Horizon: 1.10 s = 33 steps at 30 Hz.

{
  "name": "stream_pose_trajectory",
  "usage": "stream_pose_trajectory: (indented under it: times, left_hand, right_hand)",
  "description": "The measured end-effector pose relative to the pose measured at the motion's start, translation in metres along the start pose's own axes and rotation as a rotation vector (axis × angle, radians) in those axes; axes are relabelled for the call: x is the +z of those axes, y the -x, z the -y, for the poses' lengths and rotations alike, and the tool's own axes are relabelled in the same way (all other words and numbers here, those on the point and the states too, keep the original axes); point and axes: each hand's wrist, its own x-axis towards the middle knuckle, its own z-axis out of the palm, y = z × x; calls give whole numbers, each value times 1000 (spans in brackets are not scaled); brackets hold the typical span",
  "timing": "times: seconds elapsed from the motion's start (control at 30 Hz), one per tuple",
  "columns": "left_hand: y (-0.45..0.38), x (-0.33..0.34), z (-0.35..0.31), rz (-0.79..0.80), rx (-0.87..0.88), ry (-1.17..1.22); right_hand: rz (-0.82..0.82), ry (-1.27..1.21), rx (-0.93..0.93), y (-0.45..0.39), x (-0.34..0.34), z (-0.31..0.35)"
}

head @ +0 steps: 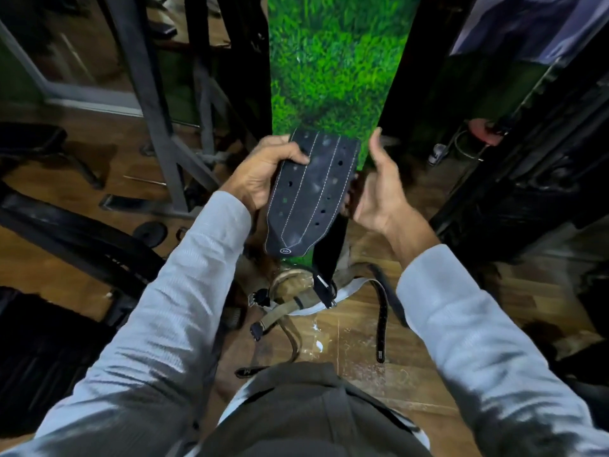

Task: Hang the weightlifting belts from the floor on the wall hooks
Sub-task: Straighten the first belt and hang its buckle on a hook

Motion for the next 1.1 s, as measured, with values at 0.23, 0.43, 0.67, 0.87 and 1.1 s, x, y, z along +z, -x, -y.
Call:
stream_pose_trajectory:
  times: [0.23, 0.43, 0.67, 0.87, 1.1]
  left_hand:
    - [13, 17, 19, 109, -30, -86]
    - [21, 8, 17, 241, -279, 221]
    - [3, 37, -24, 47, -182, 100]
    - [-3, 28, -31, 52, 11, 3]
    - [20, 18, -18, 212, 180, -137]
  right_hand:
    - [-11, -102, -66, 3, -13, 35]
    - [38, -30, -231, 14, -21, 35]
    - [194, 259, -262, 33, -21, 9]
    - [153, 324, -155, 42, -2, 11]
    - [69, -17, -109, 28, 18, 61]
